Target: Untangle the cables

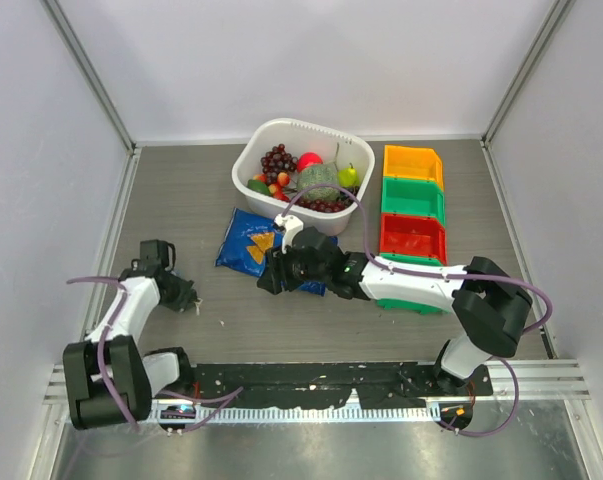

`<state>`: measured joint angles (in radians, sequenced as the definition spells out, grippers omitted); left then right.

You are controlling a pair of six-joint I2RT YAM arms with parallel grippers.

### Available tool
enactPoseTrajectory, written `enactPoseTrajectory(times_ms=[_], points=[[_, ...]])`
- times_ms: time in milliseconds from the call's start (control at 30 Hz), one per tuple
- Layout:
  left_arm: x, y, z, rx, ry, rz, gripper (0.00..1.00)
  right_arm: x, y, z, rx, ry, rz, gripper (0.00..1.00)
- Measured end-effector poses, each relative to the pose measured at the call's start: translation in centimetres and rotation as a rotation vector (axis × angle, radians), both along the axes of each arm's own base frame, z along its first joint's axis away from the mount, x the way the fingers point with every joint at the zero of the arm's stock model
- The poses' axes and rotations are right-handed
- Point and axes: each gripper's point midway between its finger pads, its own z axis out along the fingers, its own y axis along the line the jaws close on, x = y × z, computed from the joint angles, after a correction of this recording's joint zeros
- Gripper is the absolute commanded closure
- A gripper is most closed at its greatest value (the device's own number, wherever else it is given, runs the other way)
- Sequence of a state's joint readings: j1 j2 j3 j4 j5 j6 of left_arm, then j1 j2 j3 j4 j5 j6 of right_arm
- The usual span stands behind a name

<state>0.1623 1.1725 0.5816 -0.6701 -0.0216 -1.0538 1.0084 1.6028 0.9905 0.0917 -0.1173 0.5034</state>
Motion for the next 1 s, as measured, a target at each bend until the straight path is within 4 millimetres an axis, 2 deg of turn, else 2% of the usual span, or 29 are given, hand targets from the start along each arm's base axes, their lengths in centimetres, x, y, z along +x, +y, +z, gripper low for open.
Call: enactPoseTrajectory(times_ms=[100, 233, 333, 500, 533, 567, 600, 667, 733, 833, 900, 1000], points=[[-1.1, -2.1, 0.1, -0.019, -0.039, -0.07, 1.0, 0.0, 0.0, 0.0, 0.0, -0.002, -0.002, 0.47], [-0.8, -5.5, 1.9, -0.014, -0.151, -0.235, 1.0, 0.1, 0.0, 0.1, 0.003, -0.006, -0.004, 0.47], [-1.3, -8.5, 3.0, -0.028, -0.207, -0.348, 1.0, 0.6, -0.4, -0.1, 0.005, -0.005, -0.014, 0.47], [-2.4, -12.6, 3.9, -0.085, -0.265, -0.479, 0.99, 1.8, -2.5, -1.2, 0.008, 0.02, -0.051, 0.47], [-2.6, -13.5, 4.0, -0.102, -0.284, -0.506, 0.88, 2.0, -2.9, -1.4, 0.01, 0.026, -0.057, 0.47], [-2.7, -14.4, 4.1, -0.123, -0.305, -0.532, 0.66, 2.2, -3.4, -1.6, 0.012, 0.03, -0.063, 0.47], [-2.9, -15.0, 4.2, -0.138, -0.319, -0.555, 0.49, 2.3, -3.7, -1.7, 0.013, 0.032, -0.069, 0.47], [-3.1, -16.3, 4.5, -0.171, -0.347, -0.6, 0.24, 2.3, -4.0, -2.0, 0.023, 0.04, -0.065, 0.47], [-2.8, -16.7, 4.9, -0.174, -0.37, -0.614, 0.19, 1.6, -3.7, -2.1, 0.043, 0.055, -0.044, 0.47], [-2.2, -16.1, 5.9, -0.124, -0.406, -0.634, 0.17, 0.6, -3.1, -2.1, 0.065, 0.065, -0.009, 0.46], [-1.6, -15.5, 7.3, -0.075, -0.443, -0.644, 0.17, 0.1, -2.6, -1.9, 0.077, 0.063, 0.011, 0.46], [-0.6, -14.2, 10.6, 0.009, -0.517, -0.631, 0.18, -0.9, -1.2, -1.9, 0.085, 0.065, 0.05, 0.46]])
